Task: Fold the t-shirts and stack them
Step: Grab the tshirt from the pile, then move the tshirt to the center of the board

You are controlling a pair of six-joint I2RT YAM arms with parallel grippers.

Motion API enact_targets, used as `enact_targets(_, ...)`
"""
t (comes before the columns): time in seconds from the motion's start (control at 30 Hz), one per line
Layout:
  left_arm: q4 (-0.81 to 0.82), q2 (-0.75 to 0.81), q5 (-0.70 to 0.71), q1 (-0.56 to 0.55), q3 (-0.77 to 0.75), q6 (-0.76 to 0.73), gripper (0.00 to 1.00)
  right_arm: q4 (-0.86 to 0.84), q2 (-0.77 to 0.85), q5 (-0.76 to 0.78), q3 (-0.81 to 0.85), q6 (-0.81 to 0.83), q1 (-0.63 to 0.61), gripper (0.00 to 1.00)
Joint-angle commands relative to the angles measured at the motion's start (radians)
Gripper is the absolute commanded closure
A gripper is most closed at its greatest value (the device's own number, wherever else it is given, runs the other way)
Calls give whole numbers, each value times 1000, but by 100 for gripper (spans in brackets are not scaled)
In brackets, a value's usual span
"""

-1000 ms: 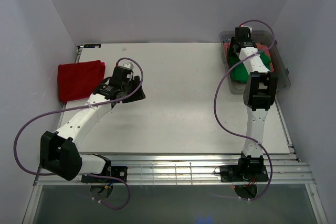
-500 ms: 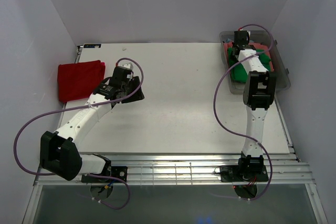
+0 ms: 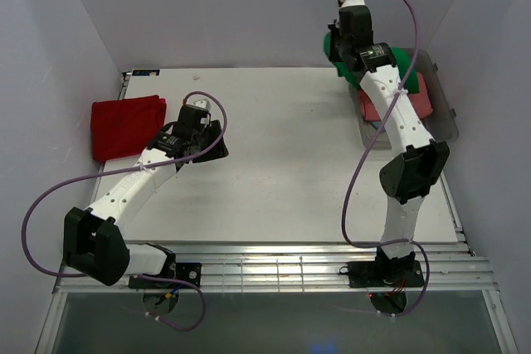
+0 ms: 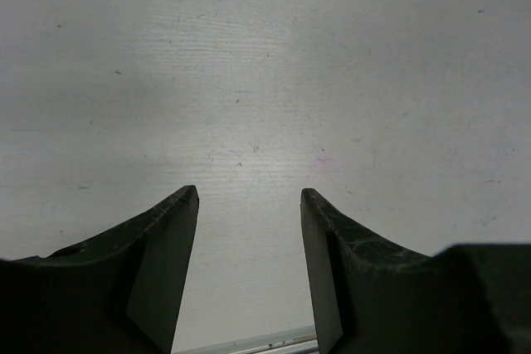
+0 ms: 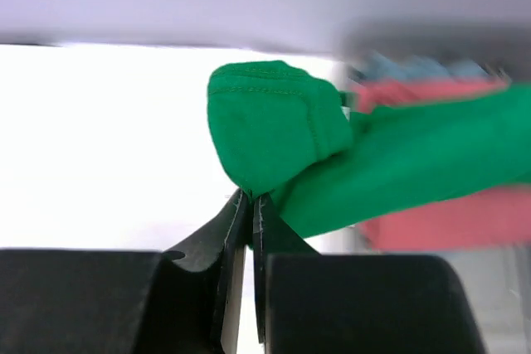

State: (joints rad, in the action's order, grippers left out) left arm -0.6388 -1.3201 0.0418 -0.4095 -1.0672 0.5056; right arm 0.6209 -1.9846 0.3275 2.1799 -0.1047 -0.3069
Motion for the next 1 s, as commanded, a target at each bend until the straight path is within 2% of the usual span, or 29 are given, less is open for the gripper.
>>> enact_targets(0.0,25,58,19,5,19,8,37,59,84,-109,122,-61,-151,92)
enact_targets(0.07,19,79,50,6,24,13,37,21,111,-245,178,-128,-185,92)
enact_targets(0.17,4,120,87,12,30,30,37,-109,182,-378,173,-226,-192,92)
enact_targets(0.3,-19,192,118,18,55,76,37,-208,273,-349,141,-262,-192,92)
enact_targets(0.43,-35,307,147,20,87,119,37,-230,393,-269,-12,-257,-190,92)
enact_targets(0.53,-32,376,168,23,113,136,35,-219,514,-222,-268,-270,-193,92)
enact_targets(0.57,-30,389,173,23,121,136,35,-230,556,-205,-474,-271,-196,92)
enact_targets(0.67,-16,397,175,23,130,136,34,-294,745,-116,-826,-317,-199,92)
enact_targets(0.7,-4,392,171,24,136,137,34,-305,792,-87,-1032,-326,-201,92)
enact_targets(0.8,33,348,132,24,145,136,35,-259,953,50,-1309,-383,-202,92)
enact_targets(0.83,37,332,129,24,147,140,36,-239,1013,105,-1350,-392,-202,82)
enact_targets(0.87,40,317,127,24,147,143,38,-192,1036,125,-1376,-395,-202,68)
enact_targets(0.9,41,288,122,24,141,145,39,-173,1056,131,-1388,-376,-202,53)
enact_targets(0.93,42,277,110,24,139,148,41,-150,1079,146,-1384,-360,-204,33)
enact_targets(0.97,41,268,107,23,138,148,44,-107,1087,145,-1370,-328,-204,30)
